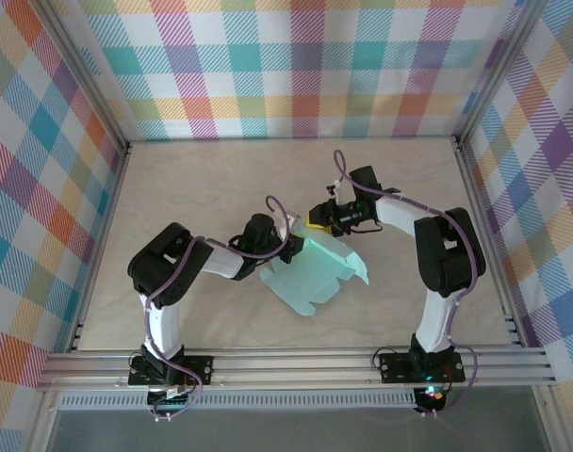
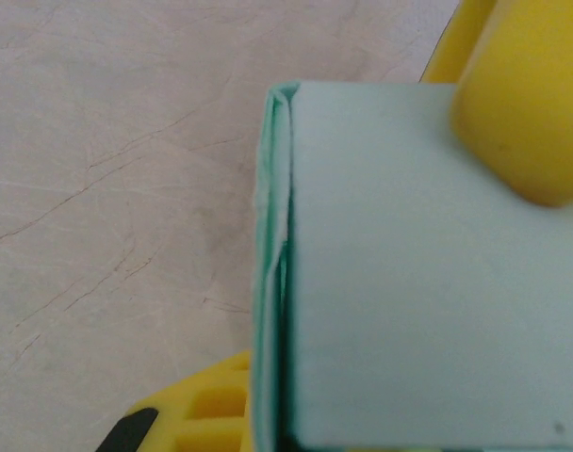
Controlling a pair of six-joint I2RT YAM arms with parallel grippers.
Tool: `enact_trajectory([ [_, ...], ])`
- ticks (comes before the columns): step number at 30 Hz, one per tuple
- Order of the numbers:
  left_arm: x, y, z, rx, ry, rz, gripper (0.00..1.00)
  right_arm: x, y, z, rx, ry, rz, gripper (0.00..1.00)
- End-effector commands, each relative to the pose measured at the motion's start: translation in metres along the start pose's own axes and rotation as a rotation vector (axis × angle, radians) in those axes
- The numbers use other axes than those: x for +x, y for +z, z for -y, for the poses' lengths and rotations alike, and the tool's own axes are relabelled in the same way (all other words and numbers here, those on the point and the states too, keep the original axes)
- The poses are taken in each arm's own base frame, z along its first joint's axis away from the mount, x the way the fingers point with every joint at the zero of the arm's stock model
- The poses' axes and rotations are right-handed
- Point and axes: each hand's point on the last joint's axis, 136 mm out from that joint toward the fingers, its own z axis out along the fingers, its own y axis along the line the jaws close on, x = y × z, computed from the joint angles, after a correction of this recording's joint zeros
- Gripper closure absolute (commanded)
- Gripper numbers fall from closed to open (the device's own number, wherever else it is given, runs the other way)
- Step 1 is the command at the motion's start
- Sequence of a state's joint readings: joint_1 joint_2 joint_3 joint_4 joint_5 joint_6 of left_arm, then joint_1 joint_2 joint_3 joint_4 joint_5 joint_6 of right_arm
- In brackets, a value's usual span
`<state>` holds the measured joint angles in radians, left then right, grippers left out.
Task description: Fold the paper box
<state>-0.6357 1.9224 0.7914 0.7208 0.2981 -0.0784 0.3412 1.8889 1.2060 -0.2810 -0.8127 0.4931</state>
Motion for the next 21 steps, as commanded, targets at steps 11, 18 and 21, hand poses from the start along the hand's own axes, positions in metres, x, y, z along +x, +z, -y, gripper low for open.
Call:
enact_trajectory([
  [11,-0.014,0.003,-0.022,-0.136,-0.038,0.020,1.00,0.031,0.023,-0.004,-0.052,0.114,-0.077,0.62],
  [18,-0.014,0.002,-0.035,-0.212,-0.058,0.016,1.00,0.040,0.038,-0.011,-0.016,0.190,-0.047,0.66],
  [21,-0.012,0.003,-0.036,-0.219,-0.065,0.013,1.00,0.039,0.040,-0.012,-0.020,0.204,-0.030,0.66],
])
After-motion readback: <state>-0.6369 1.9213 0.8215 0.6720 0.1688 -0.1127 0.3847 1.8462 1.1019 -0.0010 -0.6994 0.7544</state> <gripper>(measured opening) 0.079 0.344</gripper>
